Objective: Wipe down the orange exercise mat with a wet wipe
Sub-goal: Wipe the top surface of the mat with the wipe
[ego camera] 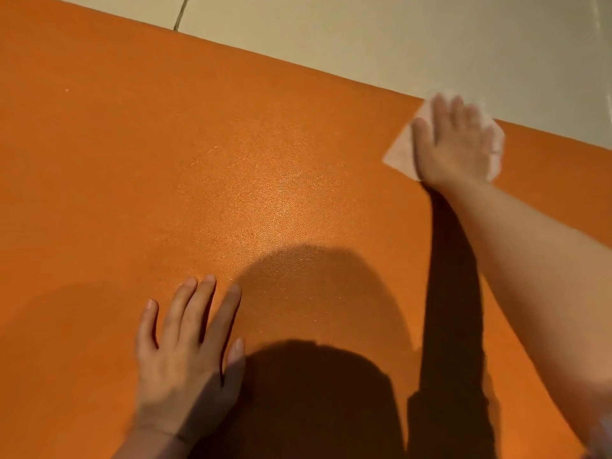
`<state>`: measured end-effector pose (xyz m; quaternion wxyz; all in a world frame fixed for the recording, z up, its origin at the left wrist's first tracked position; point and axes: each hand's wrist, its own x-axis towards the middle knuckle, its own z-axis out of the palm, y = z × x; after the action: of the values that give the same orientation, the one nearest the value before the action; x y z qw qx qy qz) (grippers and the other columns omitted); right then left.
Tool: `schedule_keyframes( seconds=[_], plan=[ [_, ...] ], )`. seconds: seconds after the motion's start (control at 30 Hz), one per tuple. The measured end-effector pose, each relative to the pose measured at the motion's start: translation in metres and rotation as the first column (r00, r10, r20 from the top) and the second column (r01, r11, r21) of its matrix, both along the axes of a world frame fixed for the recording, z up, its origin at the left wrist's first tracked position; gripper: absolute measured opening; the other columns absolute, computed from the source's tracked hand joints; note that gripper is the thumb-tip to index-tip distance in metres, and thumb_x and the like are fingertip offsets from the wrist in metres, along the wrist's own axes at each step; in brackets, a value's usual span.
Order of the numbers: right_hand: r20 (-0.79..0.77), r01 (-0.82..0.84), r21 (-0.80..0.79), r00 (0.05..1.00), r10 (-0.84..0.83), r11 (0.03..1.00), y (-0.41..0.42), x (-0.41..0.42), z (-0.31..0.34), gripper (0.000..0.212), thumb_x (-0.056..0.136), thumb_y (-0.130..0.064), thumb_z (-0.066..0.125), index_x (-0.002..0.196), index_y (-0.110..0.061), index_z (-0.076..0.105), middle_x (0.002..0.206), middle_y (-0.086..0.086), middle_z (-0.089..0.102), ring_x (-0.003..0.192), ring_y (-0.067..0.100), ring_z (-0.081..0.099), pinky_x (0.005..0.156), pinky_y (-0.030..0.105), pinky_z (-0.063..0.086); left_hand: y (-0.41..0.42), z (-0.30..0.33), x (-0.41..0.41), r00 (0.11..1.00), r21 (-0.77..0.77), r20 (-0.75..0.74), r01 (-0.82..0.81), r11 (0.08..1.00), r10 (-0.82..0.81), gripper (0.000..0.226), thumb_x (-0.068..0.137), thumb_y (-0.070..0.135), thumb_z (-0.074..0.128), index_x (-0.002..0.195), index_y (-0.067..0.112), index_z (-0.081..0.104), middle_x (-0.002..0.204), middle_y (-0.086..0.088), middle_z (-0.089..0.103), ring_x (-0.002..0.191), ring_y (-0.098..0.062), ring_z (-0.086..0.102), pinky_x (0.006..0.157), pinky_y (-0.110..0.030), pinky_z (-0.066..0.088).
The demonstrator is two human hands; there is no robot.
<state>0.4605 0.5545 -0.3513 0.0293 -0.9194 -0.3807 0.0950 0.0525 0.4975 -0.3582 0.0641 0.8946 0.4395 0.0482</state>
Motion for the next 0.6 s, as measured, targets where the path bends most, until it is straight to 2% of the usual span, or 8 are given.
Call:
schedule_keyframes(
  seconds=[0.17,0.27,0.33,0.43,0.53,0.6],
  plan=[
    [-0.06,0.32,0.004,0.946,-0.319,0.947,-0.049,0.002,0.003,0.062,0.103,-0.05,0.014,0.158,-0.025,0.005,0.165,0.003,-0.004,0.151,0.023,-0.007,0.12,0.052,-0.007,-0.001,-0.001,0.0,1.0,0.0,0.01,-0.007,1.0,0.007,0.055,0.097,0.043,0.027,0.142,0.017,0.043,0.146,-0.018,0.046,0.136,-0.035,0.039,0.111,-0.061,0.02],
    [-0.046,0.363,0.002,0.931,-0.362,0.932,-0.033,-0.041,-0.004,0.058,0.104,-0.045,0.012,0.158,-0.025,0.002,0.165,0.004,-0.006,0.151,0.024,-0.007,0.119,0.054,-0.008,-0.001,-0.001,-0.001,1.0,-0.003,0.006,-0.011,1.0,0.011,0.056,0.09,0.04,0.035,0.141,0.016,0.045,0.145,-0.018,0.045,0.136,-0.035,0.038,0.111,-0.061,0.019],
    [-0.052,0.264,0.024,0.963,-0.263,0.964,-0.022,-0.082,-0.007,0.057,0.104,-0.045,0.013,0.158,-0.027,0.002,0.165,0.002,-0.007,0.151,0.023,-0.009,0.118,0.054,-0.011,-0.002,-0.001,0.0,1.0,0.006,0.004,-0.02,1.0,0.02,0.056,0.088,0.038,0.037,0.14,0.017,0.046,0.145,-0.017,0.045,0.136,-0.035,0.038,0.111,-0.06,0.018],
    [-0.06,0.0,0.064,0.998,0.004,0.998,-0.016,-0.161,-0.009,0.056,0.105,-0.044,0.016,0.157,-0.028,0.004,0.165,0.001,-0.005,0.151,0.022,-0.01,0.117,0.053,-0.014,-0.005,-0.001,0.002,1.0,0.024,0.017,-0.017,1.0,0.016,0.054,0.089,0.036,0.039,0.138,0.016,0.05,0.143,-0.019,0.048,0.136,-0.036,0.04,0.111,-0.061,0.019],
    [-0.064,-0.337,0.037,0.939,0.339,0.941,-0.029,-0.227,-0.006,0.058,0.101,-0.046,0.007,0.157,-0.03,0.001,0.165,-0.001,-0.007,0.151,0.02,-0.013,0.116,0.052,-0.017,-0.007,0.0,0.001,0.999,0.008,0.017,-0.027,1.0,0.027,0.056,0.09,0.036,0.038,0.137,0.012,0.055,0.143,-0.02,0.048,0.138,-0.037,0.038,0.111,-0.062,0.019],
    [-0.092,-0.477,-0.011,0.875,0.475,0.879,-0.044,-0.223,-0.005,0.059,0.101,-0.051,0.01,0.156,-0.033,-0.003,0.164,-0.004,-0.01,0.15,0.017,-0.014,0.117,0.048,-0.017,-0.007,0.0,0.0,1.0,0.003,0.008,-0.026,1.0,0.026,0.056,0.091,0.037,0.036,0.138,0.012,0.053,0.144,-0.019,0.046,0.139,-0.037,0.037,0.111,-0.061,0.019]
  ],
)
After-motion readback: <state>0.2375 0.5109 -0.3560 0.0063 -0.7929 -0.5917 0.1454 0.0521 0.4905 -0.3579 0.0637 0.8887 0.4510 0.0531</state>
